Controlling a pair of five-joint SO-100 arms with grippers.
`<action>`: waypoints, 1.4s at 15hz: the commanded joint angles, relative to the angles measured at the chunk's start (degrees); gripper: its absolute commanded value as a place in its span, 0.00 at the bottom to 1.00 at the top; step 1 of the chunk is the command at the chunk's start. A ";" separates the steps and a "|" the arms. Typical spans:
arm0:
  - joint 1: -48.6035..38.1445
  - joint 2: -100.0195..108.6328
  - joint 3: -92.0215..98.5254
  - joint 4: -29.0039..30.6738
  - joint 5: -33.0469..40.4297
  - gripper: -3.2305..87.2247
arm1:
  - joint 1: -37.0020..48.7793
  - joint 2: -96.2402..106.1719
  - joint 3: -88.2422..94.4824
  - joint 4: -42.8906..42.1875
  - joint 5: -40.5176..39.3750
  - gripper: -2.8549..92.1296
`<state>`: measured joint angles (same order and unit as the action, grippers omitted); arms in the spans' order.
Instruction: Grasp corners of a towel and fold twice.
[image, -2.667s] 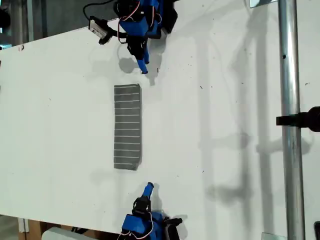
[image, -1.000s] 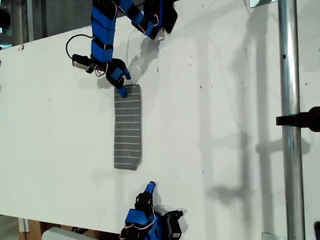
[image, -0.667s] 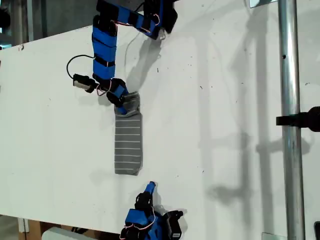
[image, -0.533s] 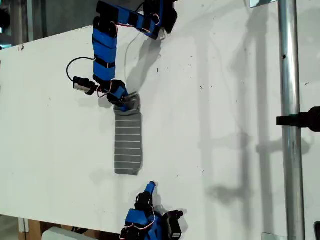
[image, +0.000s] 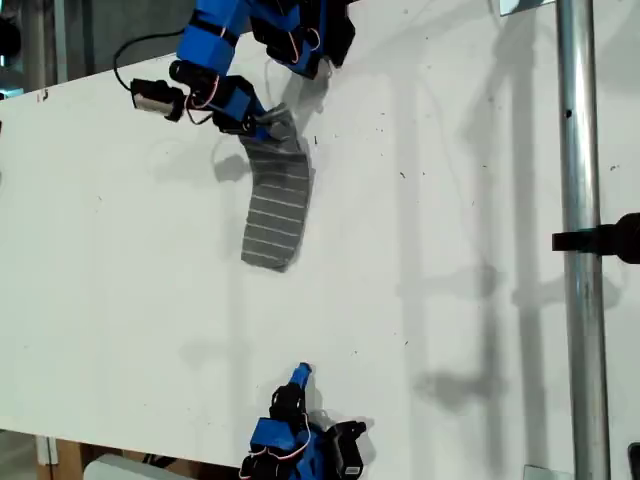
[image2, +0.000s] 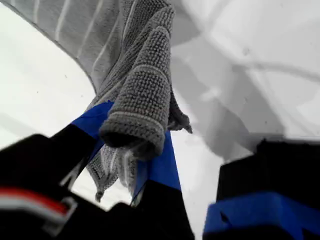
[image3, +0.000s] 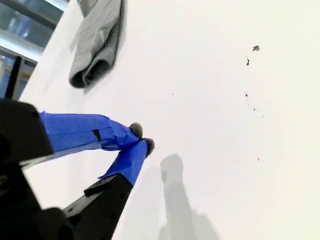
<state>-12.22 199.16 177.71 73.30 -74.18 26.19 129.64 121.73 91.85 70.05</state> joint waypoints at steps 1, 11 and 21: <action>-0.70 0.26 0.18 -0.79 -0.09 0.02 | -3.25 9.49 -5.27 9.05 2.72 0.03; -0.26 0.26 0.26 -0.70 0.44 0.02 | -7.82 -36.56 -28.04 -36.74 -2.81 0.52; 1.67 0.26 0.97 -0.97 -2.55 0.02 | -1.14 45.44 31.55 -20.39 3.25 0.03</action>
<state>-11.43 199.16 178.42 73.30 -75.41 26.63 152.58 144.32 66.45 70.14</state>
